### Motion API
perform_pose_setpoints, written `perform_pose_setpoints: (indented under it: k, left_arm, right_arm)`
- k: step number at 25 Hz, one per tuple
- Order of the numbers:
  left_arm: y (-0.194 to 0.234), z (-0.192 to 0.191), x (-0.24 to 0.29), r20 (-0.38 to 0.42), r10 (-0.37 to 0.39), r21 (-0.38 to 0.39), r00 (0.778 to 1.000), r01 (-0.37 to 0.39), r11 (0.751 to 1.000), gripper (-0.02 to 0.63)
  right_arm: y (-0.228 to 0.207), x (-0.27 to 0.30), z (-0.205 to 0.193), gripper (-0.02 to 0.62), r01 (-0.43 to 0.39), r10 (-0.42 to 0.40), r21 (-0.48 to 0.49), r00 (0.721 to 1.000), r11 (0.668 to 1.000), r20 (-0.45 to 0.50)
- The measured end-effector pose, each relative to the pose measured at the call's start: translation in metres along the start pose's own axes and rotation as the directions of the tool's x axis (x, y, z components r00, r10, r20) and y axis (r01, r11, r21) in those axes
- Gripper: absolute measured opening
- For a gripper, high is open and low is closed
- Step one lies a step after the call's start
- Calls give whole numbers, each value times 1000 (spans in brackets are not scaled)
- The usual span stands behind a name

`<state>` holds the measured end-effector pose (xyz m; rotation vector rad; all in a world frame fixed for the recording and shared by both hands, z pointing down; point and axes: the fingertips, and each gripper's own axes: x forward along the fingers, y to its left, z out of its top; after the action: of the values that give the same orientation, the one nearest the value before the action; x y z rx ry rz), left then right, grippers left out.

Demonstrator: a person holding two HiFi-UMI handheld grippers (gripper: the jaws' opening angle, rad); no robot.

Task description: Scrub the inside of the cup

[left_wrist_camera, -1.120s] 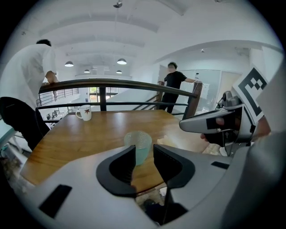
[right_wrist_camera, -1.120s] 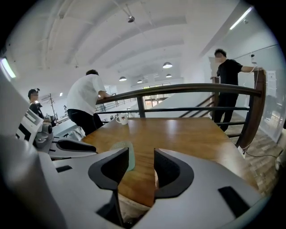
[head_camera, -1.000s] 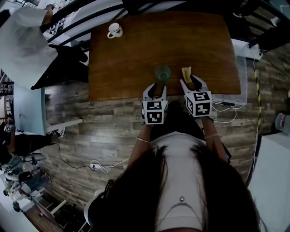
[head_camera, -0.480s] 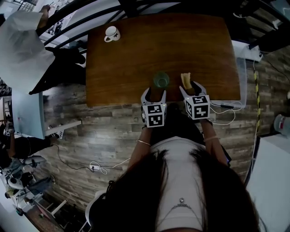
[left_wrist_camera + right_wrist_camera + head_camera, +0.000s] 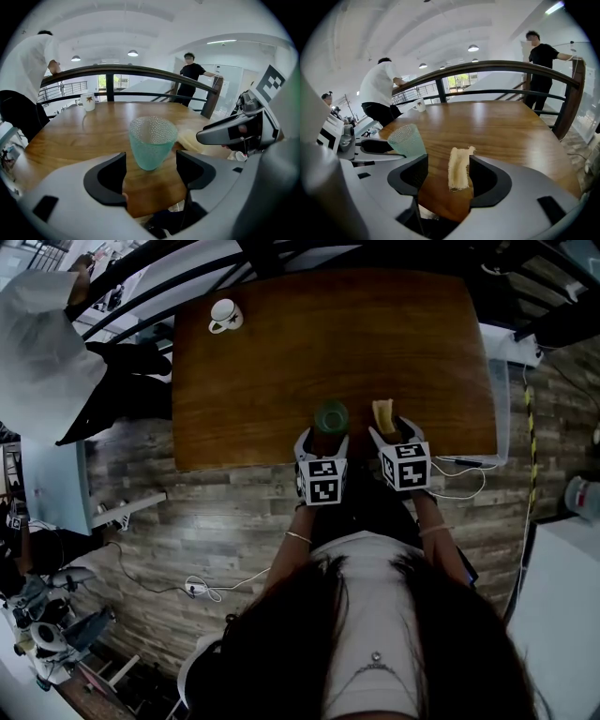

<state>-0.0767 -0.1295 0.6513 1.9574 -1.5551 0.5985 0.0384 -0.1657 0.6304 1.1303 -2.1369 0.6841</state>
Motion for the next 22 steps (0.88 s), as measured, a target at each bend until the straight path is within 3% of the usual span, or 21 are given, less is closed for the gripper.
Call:
perform_pose_setpoints:
  k: [12, 22]
  left_arm:
    - [2, -15, 31, -43, 25, -9, 999, -25, 1000, 354]
    - [11, -15, 50, -19, 86, 30, 996, -86, 996, 383]
  right_arm:
    - [-14, 22, -19, 281, 11, -7, 72, 998, 997, -58]
    - [-15, 35, -32, 281, 18, -8, 91, 994, 996, -107]
